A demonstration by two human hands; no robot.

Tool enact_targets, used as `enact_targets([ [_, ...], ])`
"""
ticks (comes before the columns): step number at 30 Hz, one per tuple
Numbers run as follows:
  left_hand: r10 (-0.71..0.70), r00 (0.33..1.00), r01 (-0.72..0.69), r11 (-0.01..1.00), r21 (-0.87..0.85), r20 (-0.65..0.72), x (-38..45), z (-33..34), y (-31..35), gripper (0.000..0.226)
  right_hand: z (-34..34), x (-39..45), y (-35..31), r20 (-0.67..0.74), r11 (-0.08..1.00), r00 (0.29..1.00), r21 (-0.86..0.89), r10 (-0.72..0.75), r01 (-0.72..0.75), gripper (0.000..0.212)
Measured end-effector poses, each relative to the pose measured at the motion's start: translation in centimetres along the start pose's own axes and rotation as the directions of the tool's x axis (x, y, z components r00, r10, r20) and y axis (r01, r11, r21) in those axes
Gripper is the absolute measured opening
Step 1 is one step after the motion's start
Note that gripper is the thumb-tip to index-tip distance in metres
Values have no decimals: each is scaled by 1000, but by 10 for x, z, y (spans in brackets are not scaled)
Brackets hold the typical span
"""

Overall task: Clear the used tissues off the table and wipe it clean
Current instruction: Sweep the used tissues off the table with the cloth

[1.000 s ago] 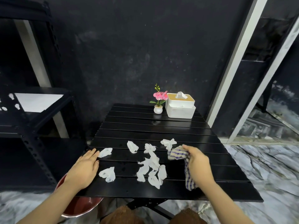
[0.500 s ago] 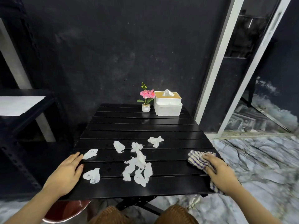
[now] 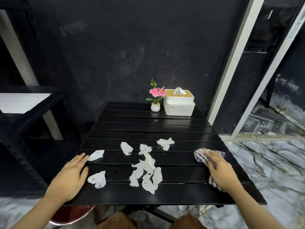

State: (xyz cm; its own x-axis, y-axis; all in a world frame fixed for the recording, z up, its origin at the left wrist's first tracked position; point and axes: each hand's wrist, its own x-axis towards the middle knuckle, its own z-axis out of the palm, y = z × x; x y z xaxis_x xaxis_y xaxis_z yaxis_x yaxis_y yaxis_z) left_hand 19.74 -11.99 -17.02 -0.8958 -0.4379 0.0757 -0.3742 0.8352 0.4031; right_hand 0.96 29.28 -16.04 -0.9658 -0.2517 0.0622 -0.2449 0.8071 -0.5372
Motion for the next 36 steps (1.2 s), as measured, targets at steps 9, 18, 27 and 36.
enact_targets([
  [9,-7,1000,7,1000,-16,-6,2,2,-4,50,33,48,-33,5,999,1000,21,-26,26,40],
  [18,-3,1000,3,1000,-21,-15,4,2,-5,50,77,68,-92,96,976,971,26,-218,216,39],
  [27,2,1000,-3,1000,-15,-14,3,3,-6,50,114,47,-147,162,930,917,106,-364,351,38],
  [36,7,1000,-7,1000,-9,-10,3,1,-4,50,131,23,-185,241,871,850,284,-469,400,37],
])
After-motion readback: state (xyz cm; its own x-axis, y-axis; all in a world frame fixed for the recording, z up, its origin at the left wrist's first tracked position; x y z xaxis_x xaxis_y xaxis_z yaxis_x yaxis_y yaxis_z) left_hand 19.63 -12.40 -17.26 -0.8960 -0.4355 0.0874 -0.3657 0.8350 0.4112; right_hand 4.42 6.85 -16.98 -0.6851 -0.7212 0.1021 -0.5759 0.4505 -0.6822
